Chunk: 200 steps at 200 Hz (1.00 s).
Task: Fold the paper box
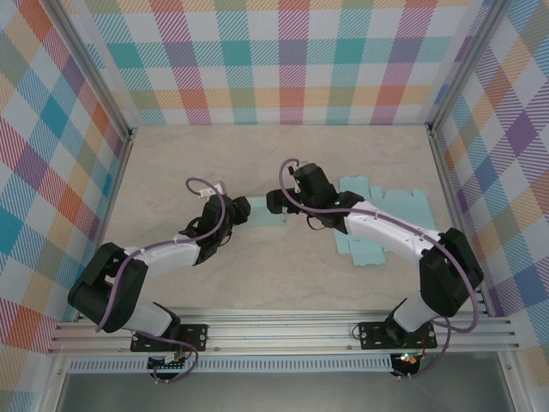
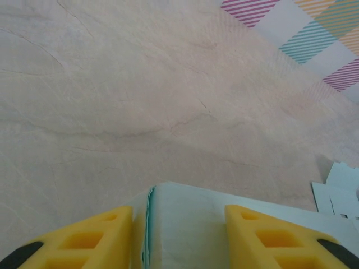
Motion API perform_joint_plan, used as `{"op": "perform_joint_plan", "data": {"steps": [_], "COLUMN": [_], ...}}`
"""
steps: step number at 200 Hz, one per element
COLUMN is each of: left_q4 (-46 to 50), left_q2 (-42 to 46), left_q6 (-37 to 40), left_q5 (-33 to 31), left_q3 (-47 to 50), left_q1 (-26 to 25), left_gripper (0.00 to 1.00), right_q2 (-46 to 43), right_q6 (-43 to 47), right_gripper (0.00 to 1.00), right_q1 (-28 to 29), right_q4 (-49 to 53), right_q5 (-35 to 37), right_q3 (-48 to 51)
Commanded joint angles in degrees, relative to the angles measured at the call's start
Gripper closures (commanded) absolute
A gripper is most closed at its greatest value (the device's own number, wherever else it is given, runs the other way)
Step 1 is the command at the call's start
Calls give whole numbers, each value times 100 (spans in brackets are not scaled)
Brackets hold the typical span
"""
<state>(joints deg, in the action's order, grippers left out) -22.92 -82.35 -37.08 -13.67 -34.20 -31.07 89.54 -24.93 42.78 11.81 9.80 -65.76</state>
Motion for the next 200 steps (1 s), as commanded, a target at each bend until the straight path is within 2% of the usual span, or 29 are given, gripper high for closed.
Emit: {"op": "perform_joint_plan", "data": {"steps": [1, 44, 78, 90, 124, 157, 200], "left_q4": [833, 700, 786, 798, 825, 844, 741], "left_q2": [-182, -314, -286, -307, -327, -374, -553], "left_q6": [-16, -124, -137, -143, -160, -191, -254], "left_q5": [-156, -126, -241, -283, -376, -452, -365], "left_q3": [326, 395, 429, 455, 519, 519, 484], "left_q1": [-31, -31, -31, -31, -31, -31, -31], "left_gripper": [60, 69, 75, 78, 81, 85, 92], "right_q2": [525, 1360, 1488, 1479, 1424, 1397, 1426], "right_q6": [-141, -46, -63, -106, -246, -240, -497], "right_gripper": [0, 0, 0, 3, 21, 41, 75], "right_q1": [-24, -139, -225, -314, -697, -824, -1019], "right_q4": [368, 581, 360, 213, -660, -1159, -1866], "right_q5": [-30, -373, -507, -559, -1205, -1638, -2218], "right_q3": [-535, -1140, -832, -633, 16, 344, 756]}}
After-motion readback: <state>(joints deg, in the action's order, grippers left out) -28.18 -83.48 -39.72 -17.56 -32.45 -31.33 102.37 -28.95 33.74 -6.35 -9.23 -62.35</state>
